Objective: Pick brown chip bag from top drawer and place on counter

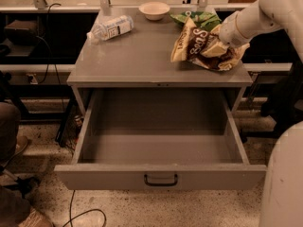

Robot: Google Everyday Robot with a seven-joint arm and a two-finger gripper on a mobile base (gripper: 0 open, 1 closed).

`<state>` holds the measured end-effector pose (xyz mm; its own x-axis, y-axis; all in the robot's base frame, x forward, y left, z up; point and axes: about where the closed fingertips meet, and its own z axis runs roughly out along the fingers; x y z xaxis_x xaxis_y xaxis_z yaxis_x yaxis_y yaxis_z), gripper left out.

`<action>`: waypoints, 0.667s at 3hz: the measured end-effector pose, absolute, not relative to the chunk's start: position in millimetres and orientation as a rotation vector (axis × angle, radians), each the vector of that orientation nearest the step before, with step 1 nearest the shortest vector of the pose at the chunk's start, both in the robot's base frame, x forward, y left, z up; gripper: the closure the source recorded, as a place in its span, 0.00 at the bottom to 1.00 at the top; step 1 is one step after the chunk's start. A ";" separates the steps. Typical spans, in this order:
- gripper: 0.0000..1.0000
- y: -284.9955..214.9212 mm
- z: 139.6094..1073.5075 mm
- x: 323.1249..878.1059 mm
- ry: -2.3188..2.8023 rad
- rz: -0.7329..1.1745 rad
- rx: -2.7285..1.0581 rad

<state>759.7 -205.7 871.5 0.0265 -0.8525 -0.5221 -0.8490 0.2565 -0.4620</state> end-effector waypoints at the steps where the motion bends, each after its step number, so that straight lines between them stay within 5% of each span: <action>1: 0.01 -219.4 864.9 759.9 1.825 0.042 -1.541; 2: 0.00 -233.5 862.2 754.8 1.851 0.085 -1.527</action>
Offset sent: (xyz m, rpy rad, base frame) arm -0.0040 -0.0487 -0.0014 0.0608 0.0960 -0.0395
